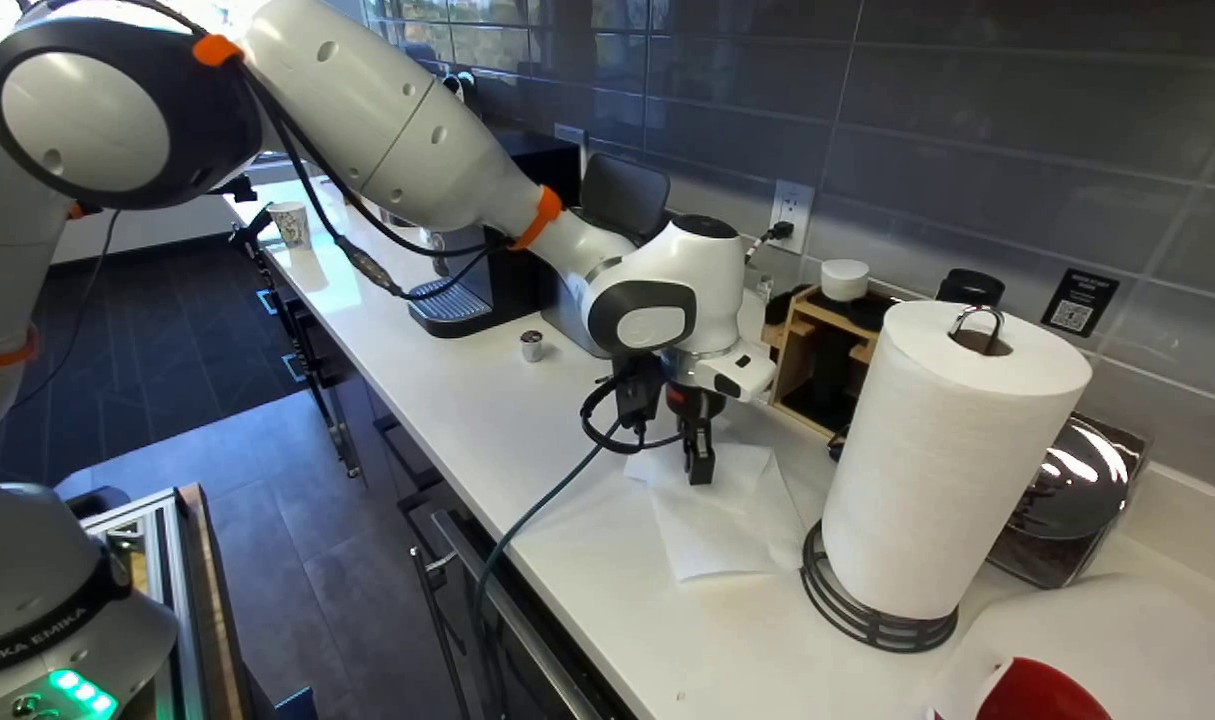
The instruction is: Move the capsule to the back
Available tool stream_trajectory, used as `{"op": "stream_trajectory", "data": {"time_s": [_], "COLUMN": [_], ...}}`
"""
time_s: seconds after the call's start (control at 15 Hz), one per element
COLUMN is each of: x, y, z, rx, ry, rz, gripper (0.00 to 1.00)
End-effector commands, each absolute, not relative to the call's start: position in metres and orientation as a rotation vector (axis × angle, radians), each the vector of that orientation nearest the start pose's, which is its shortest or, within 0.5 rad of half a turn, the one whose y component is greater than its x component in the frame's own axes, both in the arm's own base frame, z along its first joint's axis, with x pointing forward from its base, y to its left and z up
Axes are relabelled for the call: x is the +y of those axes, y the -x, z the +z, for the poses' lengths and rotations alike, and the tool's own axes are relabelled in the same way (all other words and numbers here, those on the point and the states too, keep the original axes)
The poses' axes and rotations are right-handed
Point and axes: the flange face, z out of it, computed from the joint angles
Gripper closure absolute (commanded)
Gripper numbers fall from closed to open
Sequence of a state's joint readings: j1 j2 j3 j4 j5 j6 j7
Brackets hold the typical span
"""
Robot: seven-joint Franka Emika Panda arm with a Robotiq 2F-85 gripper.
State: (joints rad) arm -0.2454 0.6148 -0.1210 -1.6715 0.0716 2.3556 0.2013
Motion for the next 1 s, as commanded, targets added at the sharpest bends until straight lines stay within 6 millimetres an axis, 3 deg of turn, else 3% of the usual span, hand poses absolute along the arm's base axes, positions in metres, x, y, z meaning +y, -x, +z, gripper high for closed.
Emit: {"op": "stream_trajectory", "data": {"time_s": [0.0,0.2,0.27,0.33,0.47,0.93], "x": [-0.241,-0.253,-0.258,-0.261,-0.263,-0.229], "y": [-0.652,-0.638,-0.636,-0.634,-0.629,-0.601], "z": [0.265,0.280,0.283,0.286,0.295,0.332], "rx": [0.827,0.921,0.944,0.960,0.987,0.966], "ry": [3.009,3.041,3.040,3.034,3.019,2.986], "rz": [-0.163,-0.129,-0.132,-0.136,-0.129,-0.065], "gripper": [0.97,0.97,0.65,0.64,0.50,0.01]}}
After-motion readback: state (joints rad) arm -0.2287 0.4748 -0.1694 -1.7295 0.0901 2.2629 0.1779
